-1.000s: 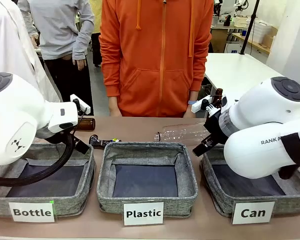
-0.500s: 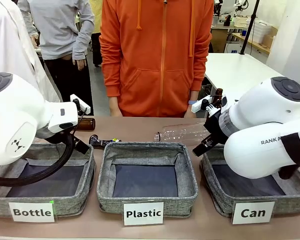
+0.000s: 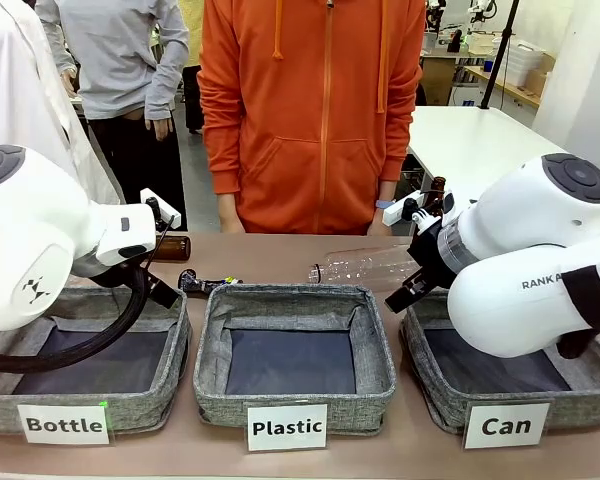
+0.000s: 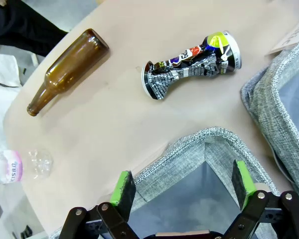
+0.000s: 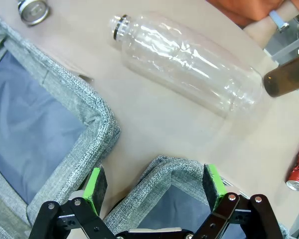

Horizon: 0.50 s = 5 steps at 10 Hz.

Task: Sort the can waste into the basket.
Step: Pick up the can waste from the table and place it in the right Fabric basket.

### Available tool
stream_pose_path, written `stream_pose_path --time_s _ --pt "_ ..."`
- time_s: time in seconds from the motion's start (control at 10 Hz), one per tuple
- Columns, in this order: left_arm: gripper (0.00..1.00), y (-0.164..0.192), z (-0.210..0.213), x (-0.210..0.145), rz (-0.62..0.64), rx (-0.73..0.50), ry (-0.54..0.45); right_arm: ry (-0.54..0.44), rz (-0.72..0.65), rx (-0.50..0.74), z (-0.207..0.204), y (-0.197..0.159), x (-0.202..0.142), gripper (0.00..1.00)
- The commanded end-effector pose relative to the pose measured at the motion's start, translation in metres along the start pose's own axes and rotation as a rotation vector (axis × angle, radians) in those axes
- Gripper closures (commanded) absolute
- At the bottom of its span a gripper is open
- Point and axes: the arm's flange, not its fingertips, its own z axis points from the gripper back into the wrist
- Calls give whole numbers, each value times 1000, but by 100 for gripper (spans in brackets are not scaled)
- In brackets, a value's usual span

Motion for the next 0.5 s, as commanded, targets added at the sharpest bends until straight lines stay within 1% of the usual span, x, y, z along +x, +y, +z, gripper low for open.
stream_pose_path --time_s 0.0,0.1,0.2,0.3,0.4 --pt "0 0 0 0 0 0 0 0 0 0 0 0 0 0" --pt "0 0 0 0 0 0 0 39 -20 43 9 -7 9 0" --pt "0 7 31 3 1 -114 38 70 -35 94 34 -15 20 0" --pt "0 9 80 10 14 -261 55 64 -93 172 75 -27 29 0" --pt "0 10 118 8 39 -336 65 135 -196 229 110 -36 32 0"
